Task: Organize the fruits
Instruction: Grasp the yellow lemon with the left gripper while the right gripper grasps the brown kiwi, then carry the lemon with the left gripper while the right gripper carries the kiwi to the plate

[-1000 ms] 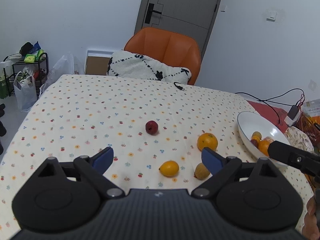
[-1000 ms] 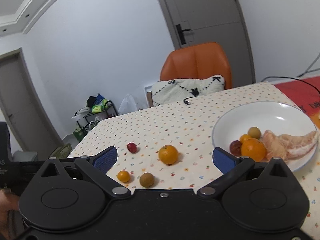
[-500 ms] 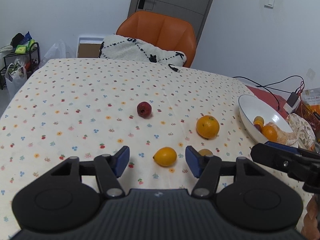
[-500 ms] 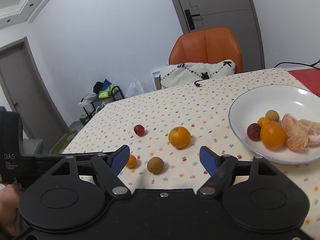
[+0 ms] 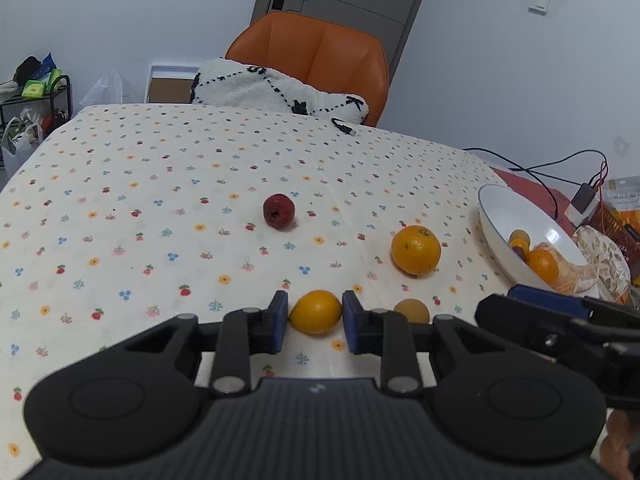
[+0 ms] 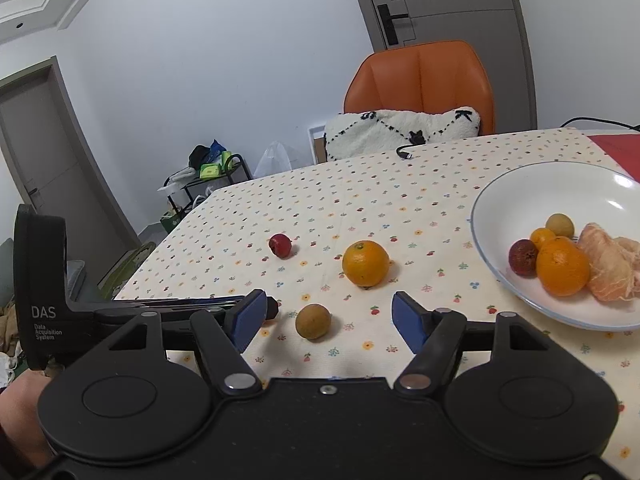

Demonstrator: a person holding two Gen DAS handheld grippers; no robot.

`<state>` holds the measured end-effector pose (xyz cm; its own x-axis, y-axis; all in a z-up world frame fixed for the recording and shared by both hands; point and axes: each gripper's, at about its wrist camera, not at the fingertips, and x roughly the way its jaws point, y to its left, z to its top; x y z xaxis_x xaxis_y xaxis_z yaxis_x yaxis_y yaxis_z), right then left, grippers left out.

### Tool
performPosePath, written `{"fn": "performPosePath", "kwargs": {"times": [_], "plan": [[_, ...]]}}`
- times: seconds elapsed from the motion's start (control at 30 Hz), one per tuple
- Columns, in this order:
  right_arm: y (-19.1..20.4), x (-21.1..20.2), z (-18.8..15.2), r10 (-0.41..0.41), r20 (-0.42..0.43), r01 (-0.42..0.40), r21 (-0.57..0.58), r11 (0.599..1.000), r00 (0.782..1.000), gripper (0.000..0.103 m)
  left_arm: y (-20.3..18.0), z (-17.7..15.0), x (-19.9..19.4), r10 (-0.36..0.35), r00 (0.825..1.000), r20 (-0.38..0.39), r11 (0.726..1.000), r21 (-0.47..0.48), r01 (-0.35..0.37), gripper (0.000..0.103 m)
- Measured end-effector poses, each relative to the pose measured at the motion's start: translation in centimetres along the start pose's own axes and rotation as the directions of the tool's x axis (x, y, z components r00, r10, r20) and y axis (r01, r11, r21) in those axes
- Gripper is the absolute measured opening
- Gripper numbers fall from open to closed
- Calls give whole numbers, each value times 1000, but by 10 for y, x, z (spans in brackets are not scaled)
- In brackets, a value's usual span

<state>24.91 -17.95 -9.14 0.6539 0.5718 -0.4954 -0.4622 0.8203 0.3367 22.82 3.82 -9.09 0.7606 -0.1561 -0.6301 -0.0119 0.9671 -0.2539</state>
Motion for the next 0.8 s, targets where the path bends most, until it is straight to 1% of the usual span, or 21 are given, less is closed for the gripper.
{"fn": "performPosePath", "kwargs": {"times": [0.13,0.27,0.33,0.57,0.8], "plan": [[3,8,-3,5,-17,-5,-12,1000,1000,64,5,1,-8,9,1000,10,1000,-14,-9,27],[5,16,-5,11,-31,-11,-15,1000,999,63,10,1,-13,23,1000,16,999,-26,-23,27],[6,19,-5,13,-35,-13,-12,1000,999,60,13,1,-14,30,999,19,999,-33,-29,27],[10,28,-7,5,-47,-6,-17,1000,999,57,16,1,-18,33,999,23,999,-36,-32,27],[13,41,-8,-11,-71,8,-34,999,997,47,18,2,-19,41,999,29,998,-44,-39,27]]}}
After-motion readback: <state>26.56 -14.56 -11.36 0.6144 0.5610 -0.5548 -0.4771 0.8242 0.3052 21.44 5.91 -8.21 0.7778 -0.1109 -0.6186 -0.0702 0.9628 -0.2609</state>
